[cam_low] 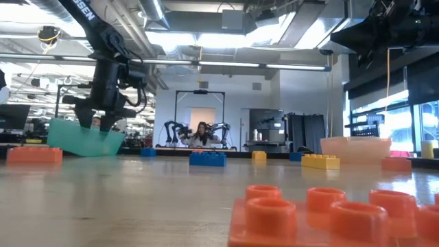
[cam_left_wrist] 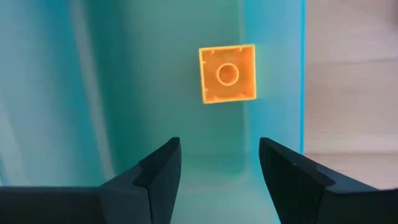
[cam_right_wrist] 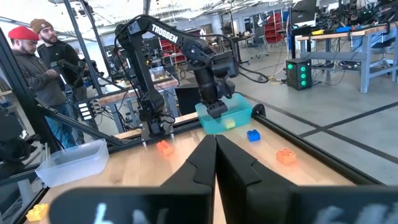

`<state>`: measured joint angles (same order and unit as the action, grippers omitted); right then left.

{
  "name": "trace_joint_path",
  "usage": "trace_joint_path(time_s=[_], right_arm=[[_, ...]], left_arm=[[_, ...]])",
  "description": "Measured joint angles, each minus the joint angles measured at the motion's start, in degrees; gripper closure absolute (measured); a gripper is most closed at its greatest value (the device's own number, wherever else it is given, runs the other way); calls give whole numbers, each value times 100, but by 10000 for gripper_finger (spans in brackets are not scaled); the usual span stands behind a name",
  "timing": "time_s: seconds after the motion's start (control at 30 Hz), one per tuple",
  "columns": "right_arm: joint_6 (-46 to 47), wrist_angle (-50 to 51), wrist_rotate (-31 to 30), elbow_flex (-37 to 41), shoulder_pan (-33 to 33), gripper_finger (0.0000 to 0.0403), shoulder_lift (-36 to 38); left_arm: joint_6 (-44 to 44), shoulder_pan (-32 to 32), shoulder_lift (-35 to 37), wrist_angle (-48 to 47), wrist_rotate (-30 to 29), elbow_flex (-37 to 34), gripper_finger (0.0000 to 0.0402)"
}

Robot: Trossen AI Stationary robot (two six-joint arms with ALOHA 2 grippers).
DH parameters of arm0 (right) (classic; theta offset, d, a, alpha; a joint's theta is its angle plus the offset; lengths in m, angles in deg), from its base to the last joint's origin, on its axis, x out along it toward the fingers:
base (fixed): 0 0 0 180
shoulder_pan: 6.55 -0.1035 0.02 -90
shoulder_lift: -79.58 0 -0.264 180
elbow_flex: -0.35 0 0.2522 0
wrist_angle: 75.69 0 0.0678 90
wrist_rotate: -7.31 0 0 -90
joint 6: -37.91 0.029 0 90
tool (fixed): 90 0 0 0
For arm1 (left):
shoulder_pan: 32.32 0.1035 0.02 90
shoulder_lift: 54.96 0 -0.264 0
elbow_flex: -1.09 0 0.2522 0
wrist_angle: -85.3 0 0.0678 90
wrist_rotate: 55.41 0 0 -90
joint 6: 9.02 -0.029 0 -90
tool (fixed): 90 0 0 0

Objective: Sort & place blocks by color
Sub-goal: Put the yellow game piece into the green bin

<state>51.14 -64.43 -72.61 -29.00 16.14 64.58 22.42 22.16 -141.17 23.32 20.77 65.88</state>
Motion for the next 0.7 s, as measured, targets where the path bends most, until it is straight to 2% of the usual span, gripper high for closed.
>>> trace_joint_path(time_s=[0.13, 0.47, 0.63, 0.7], right_arm=[[0, 0, 0, 0, -2, 391, 1], [0, 10, 2, 0, -1, 391, 0], [-4, 15, 2, 0, -1, 391, -1], [-4, 17, 2, 0, 0, 391, -1]], left_arm=[[-4, -89, 0, 29, 146, -1, 196], [-112, -174, 2, 182, 16, 127, 195], [-394, -203, 4, 540, 527, 298, 195], [-398, -205, 7, 552, 558, 318, 195]])
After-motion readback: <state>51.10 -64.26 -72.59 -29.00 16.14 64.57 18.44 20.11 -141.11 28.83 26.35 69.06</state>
